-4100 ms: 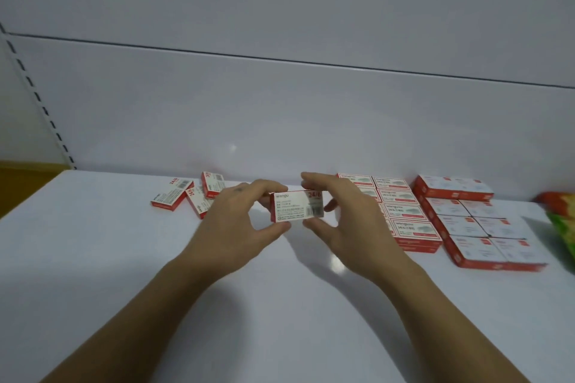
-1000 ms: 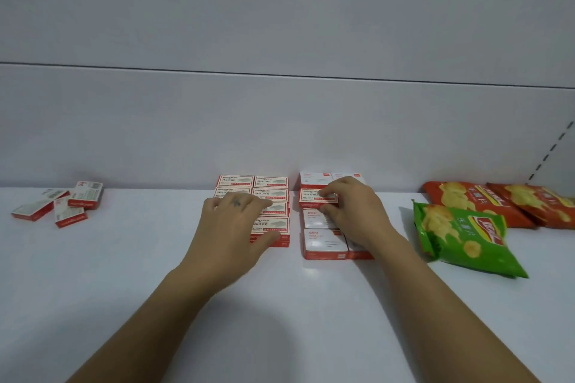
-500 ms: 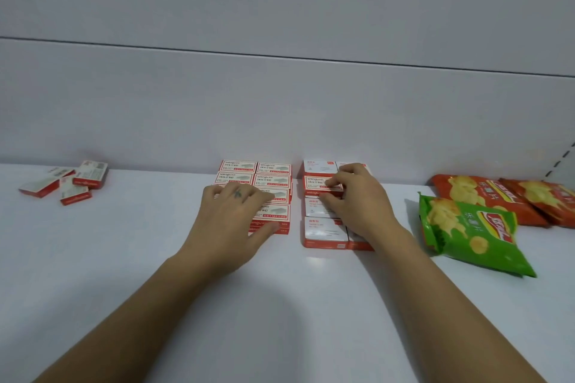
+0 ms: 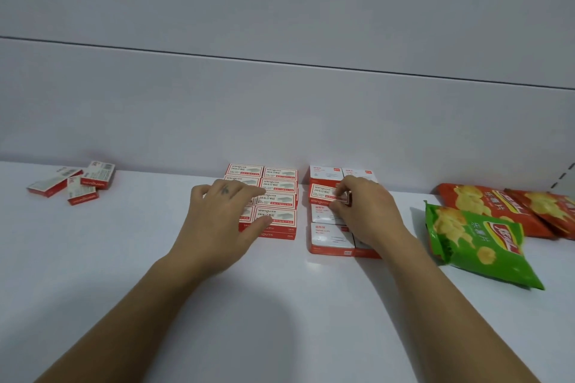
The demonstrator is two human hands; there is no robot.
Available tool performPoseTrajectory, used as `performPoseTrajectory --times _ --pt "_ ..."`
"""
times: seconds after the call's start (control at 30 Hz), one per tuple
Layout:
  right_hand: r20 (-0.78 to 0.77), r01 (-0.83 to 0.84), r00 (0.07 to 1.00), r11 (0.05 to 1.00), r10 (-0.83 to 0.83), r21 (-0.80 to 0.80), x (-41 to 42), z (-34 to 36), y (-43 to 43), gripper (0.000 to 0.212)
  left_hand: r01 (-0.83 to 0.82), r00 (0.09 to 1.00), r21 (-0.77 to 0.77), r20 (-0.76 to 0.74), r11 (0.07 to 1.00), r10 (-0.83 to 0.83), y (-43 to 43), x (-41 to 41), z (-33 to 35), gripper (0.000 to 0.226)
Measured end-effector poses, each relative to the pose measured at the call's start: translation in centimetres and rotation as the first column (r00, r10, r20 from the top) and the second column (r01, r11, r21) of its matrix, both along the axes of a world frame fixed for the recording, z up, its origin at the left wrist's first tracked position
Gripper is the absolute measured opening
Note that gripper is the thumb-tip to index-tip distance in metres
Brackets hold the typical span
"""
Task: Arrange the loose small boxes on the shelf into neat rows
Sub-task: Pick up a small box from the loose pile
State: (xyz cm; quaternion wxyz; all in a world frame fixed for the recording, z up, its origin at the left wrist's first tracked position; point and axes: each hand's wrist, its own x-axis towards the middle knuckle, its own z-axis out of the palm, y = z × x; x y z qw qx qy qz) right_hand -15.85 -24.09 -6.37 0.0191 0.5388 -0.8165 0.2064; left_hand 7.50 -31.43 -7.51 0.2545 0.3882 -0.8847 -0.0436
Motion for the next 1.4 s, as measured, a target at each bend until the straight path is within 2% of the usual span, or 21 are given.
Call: performPoseTrajectory --times 0.13,0.3,0.5,0.6,0.7,0.8,0.97,1.07,1.27,1.4 --pt "0.056 -0.090 0.994 0.990 0.097 -0.112 0.7 0.5 0.5 0.024 0.002 1.000 0.054 -0.020 0.999 -0.001 0.4 -0.1 0.4 0.054" --pt "0.010 -0.257 0.963 0.933 0.268 -0.250 4.4 1.1 1.0 0.024 0.034 0.996 0.186 -0.093 0.982 -0.017 2.0 -0.5 1.6 0.060" --pt "-0.047 -0.316 0.947 0.897 0.318 -0.310 7.0 1.6 0.6 0.032 0.022 0.991 0.057 -0.133 0.998 -0.015 2.1 0.8 3.1 0.051" --pt "-0.088 -0.350 0.936 0.887 0.340 -0.302 8.3 1.9 0.4 0.038 0.031 0.995 -0.019 -0.093 0.999 -0.033 1.4 2.3 2.8 0.051" --pt "-0.097 -0.381 0.925 0.892 0.368 -0.244 10.0 2.3 0.1 0.037 -0.005 1.000 -0.023 -0.023 1.000 0.005 1.5 4.1 2.3 0.062" --pt "-0.071 -0.406 0.914 0.895 0.400 -0.183 12.1 2.6 -0.3 0.038 -0.070 0.997 0.012 -0.022 0.997 0.070 1.6 5.9 1.8 0.057" --pt "-0.047 -0.425 0.905 0.905 0.423 -0.031 14.6 0.9 -0.3 0.041 -0.162 0.980 0.093 0.129 0.982 0.149 1.7 8.6 0.4 0.063" --pt "-0.036 -0.396 0.918 0.918 0.395 -0.030 15.1 -0.5 0.1 0.034 -0.200 0.973 0.143 0.143 0.969 0.180 1.7 9.3 -0.6 0.066" --pt "-0.058 -0.352 0.935 0.935 0.349 -0.046 15.4 -1.3 0.1 0.030 -0.192 0.968 0.113 0.185 0.975 0.169 1.9 9.0 -1.3 0.055" --pt "-0.030 -0.322 0.947 0.946 0.321 -0.038 15.6 -1.5 -0.1 0.026 -0.199 0.970 0.103 0.159 0.975 0.182 1.9 9.3 -1.4 0.048"
